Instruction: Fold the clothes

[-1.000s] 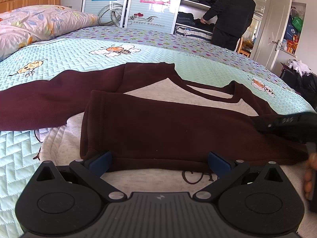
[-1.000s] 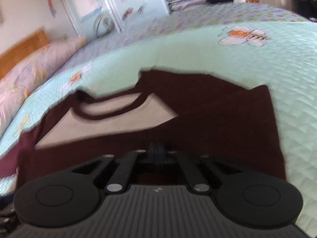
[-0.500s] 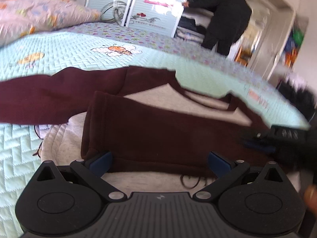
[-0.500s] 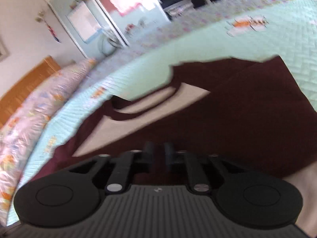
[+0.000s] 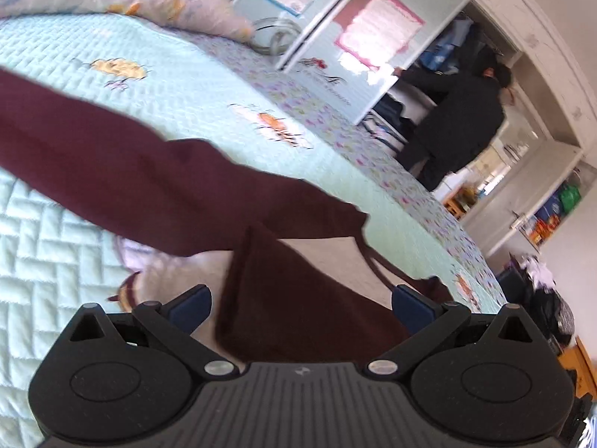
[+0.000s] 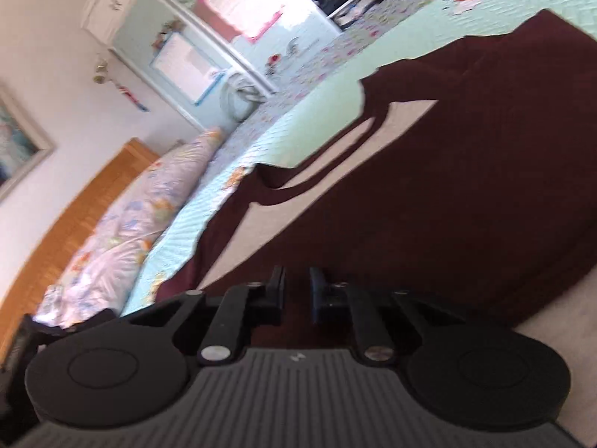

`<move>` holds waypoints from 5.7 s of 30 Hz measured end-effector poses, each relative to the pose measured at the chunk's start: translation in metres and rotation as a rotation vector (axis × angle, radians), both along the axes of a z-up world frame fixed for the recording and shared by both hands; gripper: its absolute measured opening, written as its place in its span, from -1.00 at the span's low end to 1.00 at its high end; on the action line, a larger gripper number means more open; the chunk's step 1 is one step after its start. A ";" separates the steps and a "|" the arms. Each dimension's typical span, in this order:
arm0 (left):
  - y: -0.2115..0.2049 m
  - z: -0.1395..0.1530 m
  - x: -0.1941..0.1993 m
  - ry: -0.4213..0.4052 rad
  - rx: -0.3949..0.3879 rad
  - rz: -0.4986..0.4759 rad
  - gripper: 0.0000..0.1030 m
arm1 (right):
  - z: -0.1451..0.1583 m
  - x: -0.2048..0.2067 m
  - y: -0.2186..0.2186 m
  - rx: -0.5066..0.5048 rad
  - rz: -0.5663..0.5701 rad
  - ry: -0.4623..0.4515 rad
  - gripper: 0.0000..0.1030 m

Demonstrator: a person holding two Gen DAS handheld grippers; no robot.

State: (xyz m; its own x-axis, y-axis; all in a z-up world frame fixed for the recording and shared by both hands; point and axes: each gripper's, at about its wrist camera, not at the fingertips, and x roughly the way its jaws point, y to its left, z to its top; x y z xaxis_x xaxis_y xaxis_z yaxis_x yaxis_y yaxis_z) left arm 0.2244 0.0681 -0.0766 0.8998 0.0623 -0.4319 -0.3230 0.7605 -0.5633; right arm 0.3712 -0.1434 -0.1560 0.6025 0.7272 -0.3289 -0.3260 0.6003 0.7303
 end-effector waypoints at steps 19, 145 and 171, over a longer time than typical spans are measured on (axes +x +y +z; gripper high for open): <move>-0.082 -0.028 0.062 0.312 0.453 -0.210 0.99 | 0.008 0.007 -0.019 -0.112 -0.050 -0.098 0.28; -0.003 0.032 -0.157 0.698 0.298 -0.230 -0.22 | 0.000 0.014 -0.025 -0.006 -0.007 -0.107 0.56; -0.001 0.005 -0.052 0.461 0.092 -0.188 0.83 | -0.001 0.015 -0.024 -0.002 0.003 -0.113 0.63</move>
